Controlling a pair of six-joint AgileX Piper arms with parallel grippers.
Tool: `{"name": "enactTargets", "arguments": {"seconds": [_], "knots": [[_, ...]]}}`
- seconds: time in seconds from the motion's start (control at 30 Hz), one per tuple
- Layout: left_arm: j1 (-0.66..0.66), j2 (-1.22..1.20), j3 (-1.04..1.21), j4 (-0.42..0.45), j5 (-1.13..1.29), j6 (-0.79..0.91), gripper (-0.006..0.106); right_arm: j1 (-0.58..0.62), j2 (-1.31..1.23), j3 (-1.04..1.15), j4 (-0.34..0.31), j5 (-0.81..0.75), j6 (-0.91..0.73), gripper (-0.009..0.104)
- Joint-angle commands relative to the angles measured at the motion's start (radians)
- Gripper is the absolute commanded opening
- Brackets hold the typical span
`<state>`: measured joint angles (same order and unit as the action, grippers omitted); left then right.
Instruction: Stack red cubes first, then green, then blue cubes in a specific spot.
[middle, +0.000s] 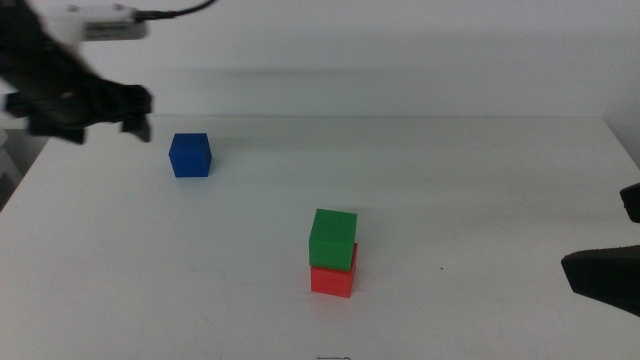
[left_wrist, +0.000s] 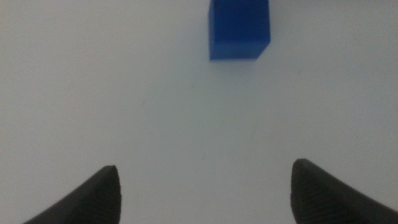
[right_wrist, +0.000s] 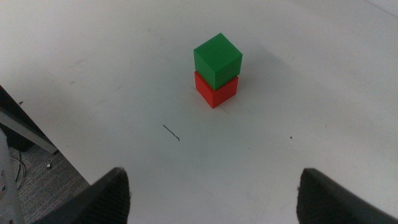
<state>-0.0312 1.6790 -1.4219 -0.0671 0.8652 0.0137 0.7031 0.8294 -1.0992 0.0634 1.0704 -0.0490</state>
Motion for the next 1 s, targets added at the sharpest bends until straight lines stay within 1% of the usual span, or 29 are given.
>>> {"name": "enactTargets", "arguments": {"seconds": [0.0,0.23,0.4,0.73,0.83,0.87,0.9,0.97], "knots": [[-0.020,0.054,-0.118,-0.023,-0.034,0.022,0.093,-0.006,-0.005,-0.023,-0.001,-0.056,-0.013,0.072],[-0.050,0.294,-0.342,-0.026,-0.037,0.044,0.093,-0.006,-0.005,-0.023,-0.001,-0.056,-0.013,0.072],[-0.056,0.423,-0.474,-0.025,-0.038,0.044,0.093,-0.006,-0.005,-0.023,-0.001,-0.056,-0.013,0.072],[-0.056,0.586,-0.596,-0.025,-0.079,0.040,0.093,-0.006,-0.005,-0.023,-0.001,-0.056,-0.013,0.072],[-0.055,0.615,-0.600,-0.031,-0.106,0.040,0.085,-0.006,-0.005,-0.023,-0.001,-0.056,-0.013,0.072],[-0.055,0.621,-0.600,-0.032,-0.114,0.040,0.080,-0.006,-0.005,-0.023,-0.001,-0.056,-0.013,0.072],[-0.053,0.624,-0.600,-0.035,-0.118,0.040,0.074,-0.006,-0.005,-0.023,-0.001,-0.056,-0.013,0.072],[-0.051,0.622,-0.600,-0.045,-0.121,0.040,0.055,-0.006,-0.005,-0.023,-0.001,-0.056,-0.013,0.072]]}}
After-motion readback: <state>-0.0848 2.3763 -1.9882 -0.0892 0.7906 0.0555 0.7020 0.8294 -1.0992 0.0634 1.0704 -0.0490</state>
